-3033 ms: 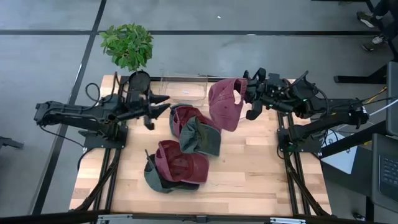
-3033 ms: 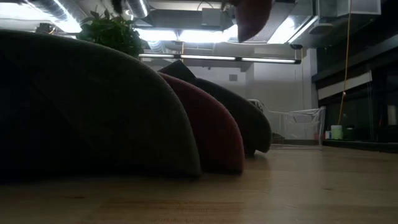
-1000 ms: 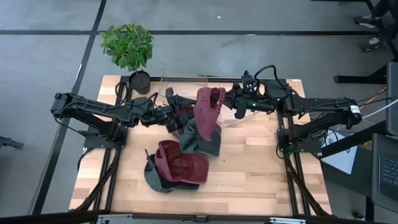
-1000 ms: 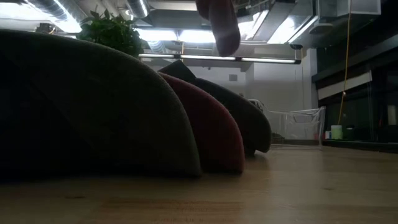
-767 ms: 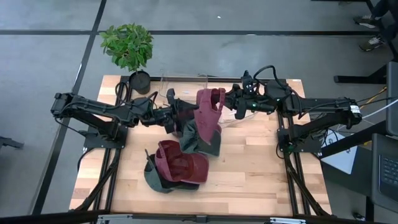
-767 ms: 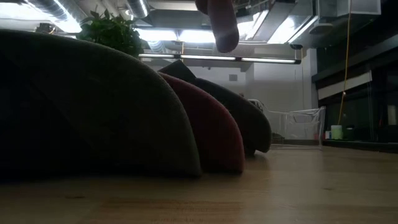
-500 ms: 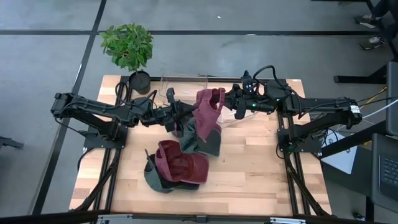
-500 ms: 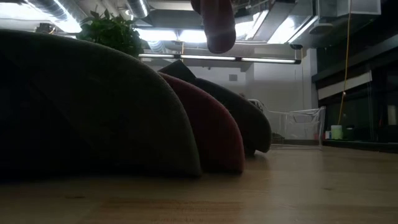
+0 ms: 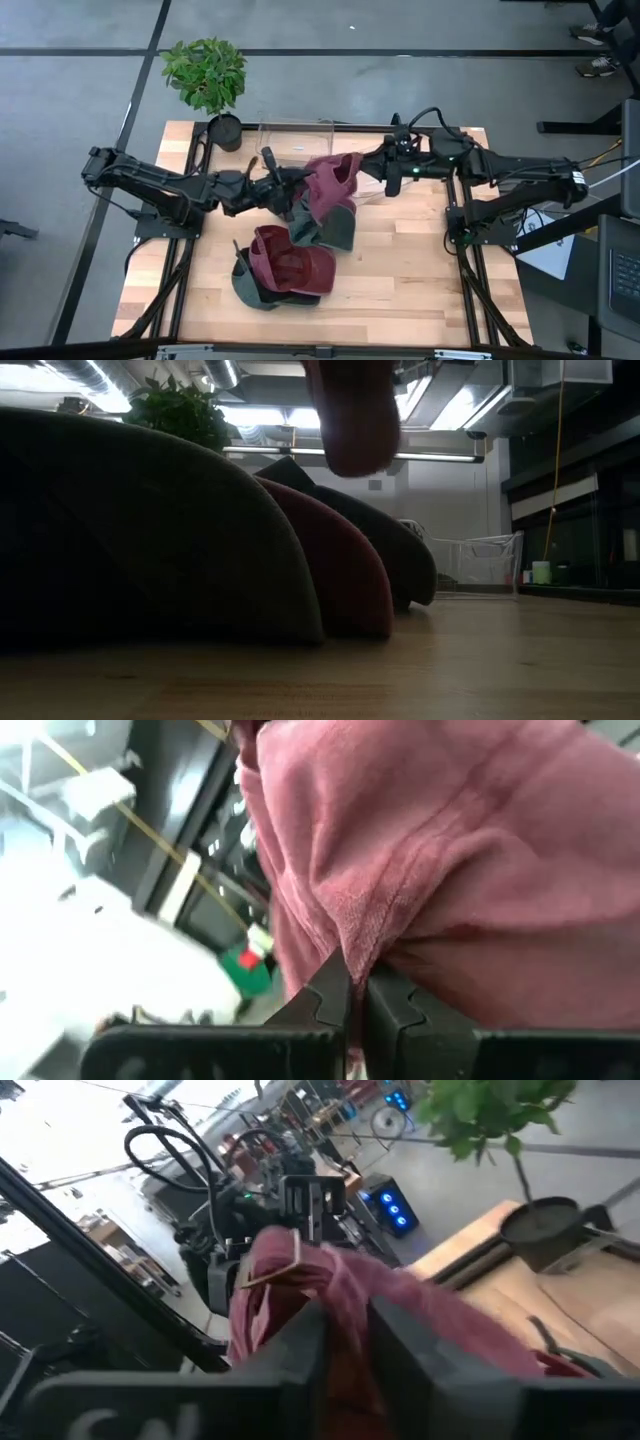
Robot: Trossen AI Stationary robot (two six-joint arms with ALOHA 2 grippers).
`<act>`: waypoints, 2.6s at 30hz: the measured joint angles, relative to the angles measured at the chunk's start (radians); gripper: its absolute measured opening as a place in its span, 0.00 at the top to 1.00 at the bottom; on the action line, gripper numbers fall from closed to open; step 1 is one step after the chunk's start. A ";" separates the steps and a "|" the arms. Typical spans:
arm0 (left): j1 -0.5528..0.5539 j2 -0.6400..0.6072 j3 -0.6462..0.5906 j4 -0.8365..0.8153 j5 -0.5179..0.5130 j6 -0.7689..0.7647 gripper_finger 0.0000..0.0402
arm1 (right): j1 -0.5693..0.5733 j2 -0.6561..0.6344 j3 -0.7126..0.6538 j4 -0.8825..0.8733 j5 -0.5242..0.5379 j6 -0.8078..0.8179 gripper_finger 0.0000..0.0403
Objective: Pick & Place hat
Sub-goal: Put the bottom right red cap into the right transparent bin
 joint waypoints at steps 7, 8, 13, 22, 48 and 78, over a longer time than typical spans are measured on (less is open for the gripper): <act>-0.021 -0.001 0.000 -0.110 -0.126 -0.165 0.99 | -0.018 -0.086 0.000 -0.165 0.000 -0.021 0.61; -0.021 -0.001 0.000 -0.123 -0.137 -0.200 0.99 | -0.018 -0.097 0.000 -0.184 0.006 -0.028 0.60; -0.018 -0.001 0.000 -0.175 -0.171 -0.422 0.99 | -0.018 -0.130 0.000 -0.211 0.043 -0.049 0.56; 0.033 -0.001 0.002 -0.216 0.022 -0.636 0.99 | -0.017 -0.130 0.000 -0.219 0.045 -0.133 0.56; 0.351 0.205 0.585 -0.943 0.450 -1.234 0.99 | -0.001 0.024 0.000 -0.088 0.047 -0.216 0.56; 0.388 0.205 0.606 -0.917 0.529 -1.410 0.99 | 0.104 0.337 0.000 0.114 0.949 -0.848 0.56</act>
